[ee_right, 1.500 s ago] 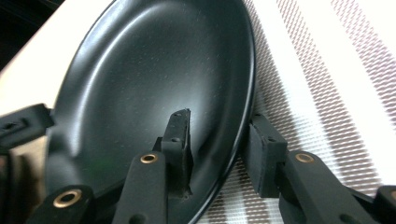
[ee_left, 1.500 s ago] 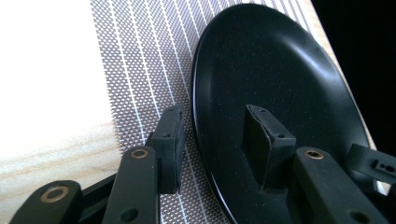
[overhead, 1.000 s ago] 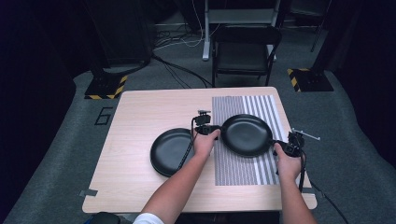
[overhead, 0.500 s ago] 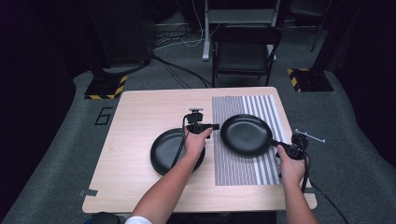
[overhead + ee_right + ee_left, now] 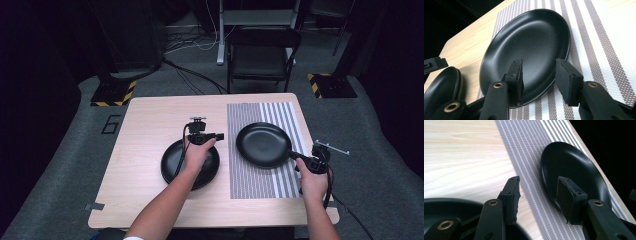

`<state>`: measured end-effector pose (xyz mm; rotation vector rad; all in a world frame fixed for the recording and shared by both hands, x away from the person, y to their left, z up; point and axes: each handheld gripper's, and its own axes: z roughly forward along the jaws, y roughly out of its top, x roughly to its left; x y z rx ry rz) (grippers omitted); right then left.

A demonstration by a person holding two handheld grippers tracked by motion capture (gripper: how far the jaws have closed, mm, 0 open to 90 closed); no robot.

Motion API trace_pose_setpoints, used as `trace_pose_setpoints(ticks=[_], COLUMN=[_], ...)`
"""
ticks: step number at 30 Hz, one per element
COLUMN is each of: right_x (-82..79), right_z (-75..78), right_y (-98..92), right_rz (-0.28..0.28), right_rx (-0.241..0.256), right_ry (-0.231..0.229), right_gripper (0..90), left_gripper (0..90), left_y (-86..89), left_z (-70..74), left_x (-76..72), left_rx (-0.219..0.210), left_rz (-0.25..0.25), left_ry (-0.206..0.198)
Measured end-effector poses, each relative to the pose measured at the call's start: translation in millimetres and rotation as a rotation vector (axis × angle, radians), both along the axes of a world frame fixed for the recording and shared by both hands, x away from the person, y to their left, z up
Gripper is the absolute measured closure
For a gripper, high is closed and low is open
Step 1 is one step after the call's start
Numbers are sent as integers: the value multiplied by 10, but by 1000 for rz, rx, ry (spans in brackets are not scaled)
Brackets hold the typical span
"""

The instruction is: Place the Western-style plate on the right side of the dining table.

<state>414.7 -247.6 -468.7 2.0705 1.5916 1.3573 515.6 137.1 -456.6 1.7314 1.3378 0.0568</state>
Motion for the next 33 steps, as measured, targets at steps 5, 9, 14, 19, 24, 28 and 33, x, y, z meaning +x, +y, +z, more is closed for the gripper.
trace_pose_setpoints(ticks=[5,9,14,19,24,28,33], right_x=[-40,-104,-170,-240,-288,-313,-333], right_z=[26,91,162,195,174,152,170], right_y=[31,59,97,153,186,223,260], right_rz=[21,47,74,99,114,126,138], right_rx=[-9,-12,-11,-18,-13,-22,-44], right_ry=[-17,-39,-58,-64,-63,-59,-66], right_gripper=[573,572,569,560,558,556,554], left_gripper=[532,531,528,527,526,524,520], left_y=[141,326,508,816,1035,1185,1361], left_z=[49,125,169,162,154,169,172], left_x=[-66,-137,-203,-318,-422,-529,-653], left_rx=[4,2,-2,3,-19,-28,-24], left_rz=[-1,4,4,22,55,64,67], left_ry=[-20,-48,-59,-61,-58,-76,-96])
